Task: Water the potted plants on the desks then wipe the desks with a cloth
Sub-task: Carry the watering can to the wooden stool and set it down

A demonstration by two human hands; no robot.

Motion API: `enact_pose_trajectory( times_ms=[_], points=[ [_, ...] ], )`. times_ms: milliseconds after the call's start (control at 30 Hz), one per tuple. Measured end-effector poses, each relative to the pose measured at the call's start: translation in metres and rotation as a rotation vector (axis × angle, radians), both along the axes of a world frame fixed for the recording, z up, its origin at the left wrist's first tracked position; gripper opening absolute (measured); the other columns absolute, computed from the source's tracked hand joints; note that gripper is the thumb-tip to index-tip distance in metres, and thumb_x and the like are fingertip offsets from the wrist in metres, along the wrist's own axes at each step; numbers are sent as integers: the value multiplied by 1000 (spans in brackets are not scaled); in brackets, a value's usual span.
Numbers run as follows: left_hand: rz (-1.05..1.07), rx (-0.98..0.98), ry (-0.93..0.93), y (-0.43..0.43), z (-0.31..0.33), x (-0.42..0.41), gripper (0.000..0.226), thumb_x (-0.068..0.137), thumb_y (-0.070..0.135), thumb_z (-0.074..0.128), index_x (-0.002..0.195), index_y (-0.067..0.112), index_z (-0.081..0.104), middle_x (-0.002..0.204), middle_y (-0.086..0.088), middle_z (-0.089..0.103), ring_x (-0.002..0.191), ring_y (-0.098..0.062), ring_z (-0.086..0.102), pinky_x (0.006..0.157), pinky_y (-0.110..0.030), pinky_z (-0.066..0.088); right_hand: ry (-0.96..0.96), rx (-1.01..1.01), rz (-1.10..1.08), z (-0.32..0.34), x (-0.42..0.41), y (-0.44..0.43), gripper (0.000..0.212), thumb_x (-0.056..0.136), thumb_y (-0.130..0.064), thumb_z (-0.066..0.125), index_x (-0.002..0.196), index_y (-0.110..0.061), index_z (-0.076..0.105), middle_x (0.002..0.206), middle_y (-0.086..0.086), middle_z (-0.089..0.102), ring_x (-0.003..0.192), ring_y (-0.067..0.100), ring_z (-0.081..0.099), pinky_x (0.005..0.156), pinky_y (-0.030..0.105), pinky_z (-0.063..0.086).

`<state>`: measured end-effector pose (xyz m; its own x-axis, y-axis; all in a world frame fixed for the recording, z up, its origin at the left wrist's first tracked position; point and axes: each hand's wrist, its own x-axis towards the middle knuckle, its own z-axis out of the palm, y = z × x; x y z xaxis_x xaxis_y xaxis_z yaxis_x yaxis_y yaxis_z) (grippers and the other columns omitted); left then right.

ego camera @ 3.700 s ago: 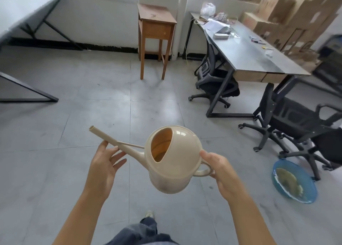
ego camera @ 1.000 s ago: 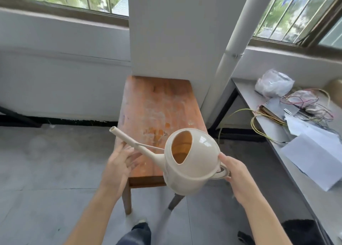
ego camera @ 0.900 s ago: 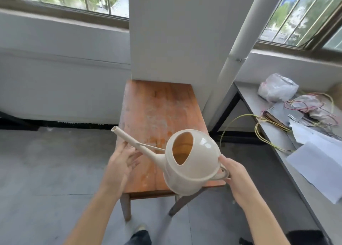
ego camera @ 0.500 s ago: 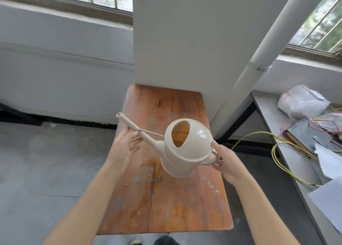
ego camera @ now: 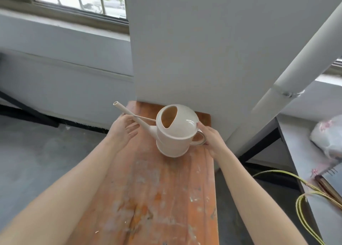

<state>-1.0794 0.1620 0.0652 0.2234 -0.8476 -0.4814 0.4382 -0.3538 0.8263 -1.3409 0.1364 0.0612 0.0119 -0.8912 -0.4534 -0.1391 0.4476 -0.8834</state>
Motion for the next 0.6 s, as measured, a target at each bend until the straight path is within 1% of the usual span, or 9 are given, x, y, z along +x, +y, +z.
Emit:
enact_pose_trajectory(
  times_ms=[67,133,167,267,300,400,500,533,600],
  points=[
    [28,5,16,-17,-3,2,11,89,17,45,82,22,51,91,0,56,85,-18,58,75,-30,40,-12,-7,9,-1,4,-21,44,66,-60,64,87,-21,62,109,6,65,111,28,57,103,49,40],
    [57,8,35,-32,-8,3,11,89,17,45,81,21,51,89,0,56,84,-18,58,79,-31,40,-35,-21,27,-4,7,-39,34,75,-52,63,85,-19,61,108,5,65,113,27,57,105,46,39],
    [68,12,43,-39,-11,4,12,90,17,45,81,21,51,89,0,57,85,-18,58,81,-32,40,-38,-22,27,-8,8,-47,36,73,-53,64,85,-19,62,109,6,66,113,26,57,106,47,37],
    [93,23,64,-51,-20,5,13,91,17,44,81,21,51,91,0,57,88,-19,59,85,-33,40,-46,-30,36,-17,11,-65,60,56,-63,65,92,-14,65,107,5,69,111,24,59,107,50,35],
    [98,25,66,-54,-22,5,13,91,17,43,82,21,51,92,0,57,89,-19,59,87,-33,40,-47,-36,44,-21,11,-70,64,55,-63,65,94,-12,65,106,4,70,111,22,59,107,50,35],
    [103,23,64,-60,-29,7,10,92,17,43,90,21,52,94,1,59,93,-19,60,92,-34,40,-53,-32,46,-30,12,-81,58,61,-59,65,93,-11,65,102,2,70,111,23,60,108,50,35],
    [64,7,23,-62,-32,8,13,92,16,43,98,25,51,98,3,60,97,-19,60,88,-33,41,-57,-22,7,-39,13,-87,63,56,-63,64,95,-13,65,106,3,69,112,25,58,108,50,33],
    [54,5,11,-62,-32,8,14,91,16,43,96,26,52,99,3,60,98,-19,60,87,-32,41,-58,-21,0,-41,13,-87,57,59,-62,63,92,-15,65,106,2,68,113,25,57,109,50,33],
    [40,5,4,-61,-32,9,16,91,16,43,90,28,53,100,3,60,98,-18,60,87,-32,41,-52,-34,-17,-45,14,-90,39,71,-55,62,87,-20,63,105,1,67,115,25,55,108,48,34]
  ],
)
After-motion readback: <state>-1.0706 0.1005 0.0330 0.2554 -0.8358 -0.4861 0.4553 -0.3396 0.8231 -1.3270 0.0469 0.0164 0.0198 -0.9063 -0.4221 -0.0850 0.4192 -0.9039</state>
